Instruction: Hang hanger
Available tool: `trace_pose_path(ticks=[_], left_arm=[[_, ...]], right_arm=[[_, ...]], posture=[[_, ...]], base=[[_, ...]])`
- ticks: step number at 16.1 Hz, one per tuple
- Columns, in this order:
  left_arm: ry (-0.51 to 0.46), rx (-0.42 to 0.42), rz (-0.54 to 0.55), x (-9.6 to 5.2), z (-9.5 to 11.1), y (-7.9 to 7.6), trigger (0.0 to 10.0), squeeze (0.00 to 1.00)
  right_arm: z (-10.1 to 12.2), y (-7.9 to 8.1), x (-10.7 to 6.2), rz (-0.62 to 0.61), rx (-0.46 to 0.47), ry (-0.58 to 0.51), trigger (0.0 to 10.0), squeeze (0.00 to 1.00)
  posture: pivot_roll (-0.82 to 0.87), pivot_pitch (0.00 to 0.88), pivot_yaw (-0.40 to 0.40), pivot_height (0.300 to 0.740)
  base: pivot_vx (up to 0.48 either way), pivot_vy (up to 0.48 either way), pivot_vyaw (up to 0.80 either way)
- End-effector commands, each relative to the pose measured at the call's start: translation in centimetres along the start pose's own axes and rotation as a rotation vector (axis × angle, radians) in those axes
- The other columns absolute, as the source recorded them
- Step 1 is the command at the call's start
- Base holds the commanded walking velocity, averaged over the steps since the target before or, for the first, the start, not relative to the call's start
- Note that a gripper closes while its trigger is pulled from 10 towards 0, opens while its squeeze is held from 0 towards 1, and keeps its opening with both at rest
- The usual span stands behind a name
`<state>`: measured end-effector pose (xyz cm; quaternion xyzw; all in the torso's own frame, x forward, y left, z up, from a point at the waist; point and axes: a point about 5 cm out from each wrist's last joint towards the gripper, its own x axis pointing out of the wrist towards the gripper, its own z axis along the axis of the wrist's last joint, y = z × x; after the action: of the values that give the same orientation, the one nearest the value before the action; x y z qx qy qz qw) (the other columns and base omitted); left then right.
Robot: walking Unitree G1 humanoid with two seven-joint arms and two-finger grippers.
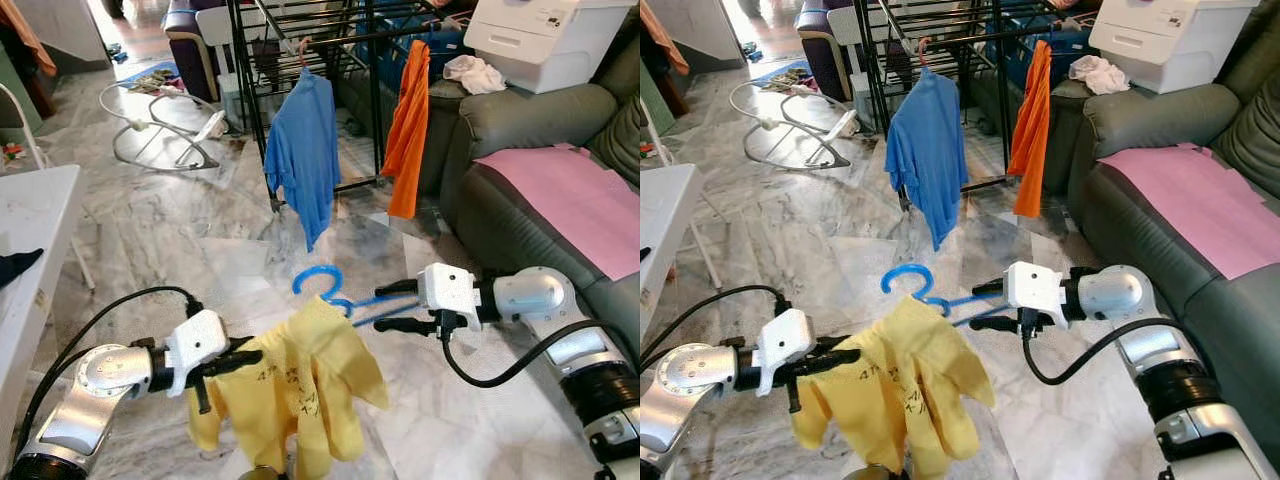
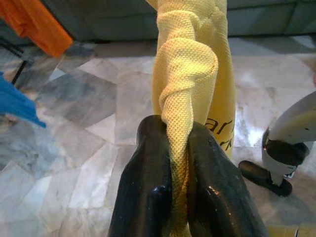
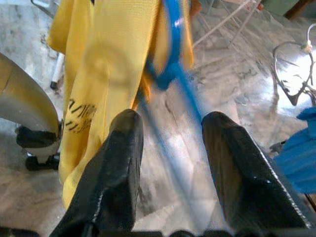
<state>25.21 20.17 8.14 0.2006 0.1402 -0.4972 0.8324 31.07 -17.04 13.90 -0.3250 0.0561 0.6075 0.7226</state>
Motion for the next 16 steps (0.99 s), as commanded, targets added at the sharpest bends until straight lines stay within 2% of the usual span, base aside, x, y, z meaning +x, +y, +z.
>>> trace_pose_path(ticks=[1, 3, 5, 7, 9, 11, 12, 13, 14, 16], left_arm=[[-0.046, 0.012, 0.065, -0.6, 0.7, 1.0, 0.0, 0.0], [-0.069, 0.008, 0.15, -1.1, 0.8, 2.1, 0.0, 0.0], [-0.091, -0.011, 0.213, -1.4, 0.8, 2.7, 0.0, 0.0], [-0.112, -0.023, 0.259, -1.7, 0.8, 3.0, 0.0, 0.0], [-0.124, -0.019, 0.275, -1.8, 1.1, 3.3, 0.0, 0.0], [-0.166, -0.009, 0.297, -2.2, 2.3, 4.0, 0.0, 0.0], [-0.208, 0.014, 0.311, -2.5, 3.6, 4.6, 0.0, 0.0], [-0.221, 0.016, 0.315, -2.6, 4.0, 4.7, 0.0, 0.0], [-0.266, 0.032, 0.315, -2.9, 5.3, 5.1, 0.0, 0.0], [-0.319, 0.032, 0.332, -3.4, 6.3, 5.6, 0.0, 0.0]], right_arm=[[0.4, -0.8, -0.4, -0.019, -0.027, 0.008, 10.0, 1.0], [0.4, -1.5, -0.9, -0.065, -0.046, 0.032, 10.0, 1.0], [0.6, -2.6, -1.3, -0.169, -0.064, 0.022, 10.0, 1.0], [0.9, -3.6, -1.5, -0.279, -0.04, 0.0, 10.0, 1.0], [0.9, -3.9, -1.4, -0.334, -0.018, -0.002, 10.0, 1.0], [0.9, -3.3, -0.4, -0.364, 0.054, -0.056, 10.0, 1.0], [0.7, -2.4, 0.8, -0.363, 0.095, -0.085, 10.0, 1.0], [0.7, -2.2, 1.1, -0.367, 0.109, -0.094, 10.0, 1.0], [0.2, -1.4, 2.0, -0.365, 0.187, -0.119, 10.0, 1.0], [-0.7, -1.1, 2.4, -0.408, 0.293, -0.137, 10.0, 1.0]], posture=[[-0.04, 0.026, 0.036, 0.74], [-0.04, 0.024, 0.037, 0.74], [-0.04, 0.022, 0.039, 0.74], [-0.04, 0.019, 0.04, 0.74], [-0.04, 0.018, 0.039, 0.74], [-0.03, 0.017, 0.041, 0.74], [-0.03, 0.016, 0.041, 0.74], [-0.02, 0.014, 0.04, 0.74], [-0.02, 0.012, 0.038, 0.74], [-0.02, 0.011, 0.034, 0.74]], base=[[0.0, 0.0, 0.0], [0.0, 0.0, 0.0], [0.0, 0.0, 0.0], [0.0, 0.0, 0.0], [0.0, 0.0, 0.0], [0.0, 0.0, 0.0], [0.0, 0.0, 0.0], [0.0, 0.0, 0.0], [0.0, 0.0, 0.0], [0.0, 0.0, 0.0]])
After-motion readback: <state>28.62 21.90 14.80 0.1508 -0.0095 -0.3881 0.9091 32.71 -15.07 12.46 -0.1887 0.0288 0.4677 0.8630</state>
